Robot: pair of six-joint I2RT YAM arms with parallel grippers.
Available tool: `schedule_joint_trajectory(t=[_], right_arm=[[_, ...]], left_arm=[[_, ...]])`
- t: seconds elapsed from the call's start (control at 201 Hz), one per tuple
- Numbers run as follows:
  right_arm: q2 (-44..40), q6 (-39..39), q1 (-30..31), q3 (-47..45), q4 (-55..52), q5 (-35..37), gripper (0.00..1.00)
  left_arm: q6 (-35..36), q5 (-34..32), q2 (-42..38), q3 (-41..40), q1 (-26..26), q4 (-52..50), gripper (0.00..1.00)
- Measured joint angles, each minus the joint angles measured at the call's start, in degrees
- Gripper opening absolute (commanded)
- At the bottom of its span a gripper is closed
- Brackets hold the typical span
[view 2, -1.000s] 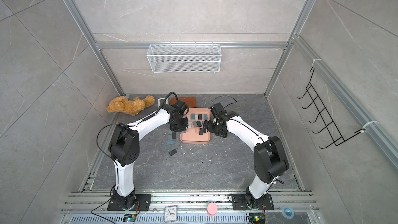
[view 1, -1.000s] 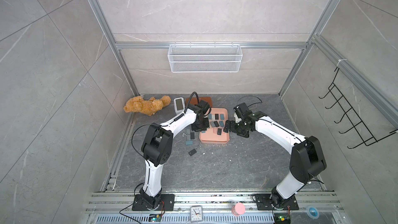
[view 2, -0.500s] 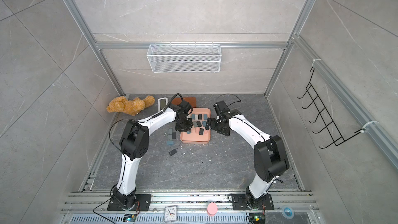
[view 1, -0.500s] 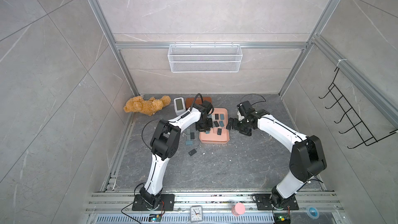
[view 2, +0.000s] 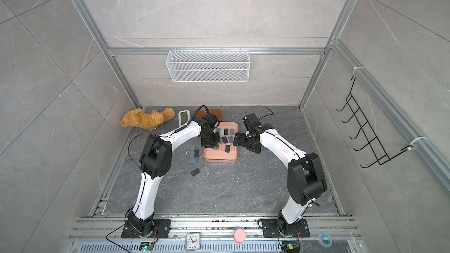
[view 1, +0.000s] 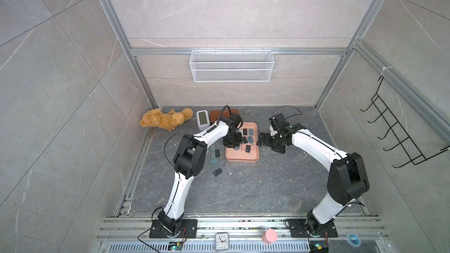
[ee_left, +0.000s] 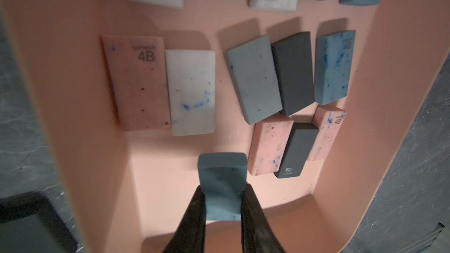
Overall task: Put the eraser in the storage box
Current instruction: Place the eraser in the storage box.
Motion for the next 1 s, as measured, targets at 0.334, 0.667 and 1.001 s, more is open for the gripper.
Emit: schedule_joint_trajectory(t=[0.334,0.667,1.001], right_arm=[[0.0,0.0,-0.3,-0.1,0.0,0.0,1.0],[-0.1,0.0,-0.6,-0.9,0.0,0.0,0.99],[-0.8,0.0,-0.6,-1.5,-0.6,0.0,1.0]], left_arm=[[0.0,0.3,1.7,0.0,0.0,-0.1,0.23],[0.1,0.3,2.2,0.3,0.0,-0.1,0.28],[0.2,0.3,2.6,1.0,0.0,-0.2,0.29]])
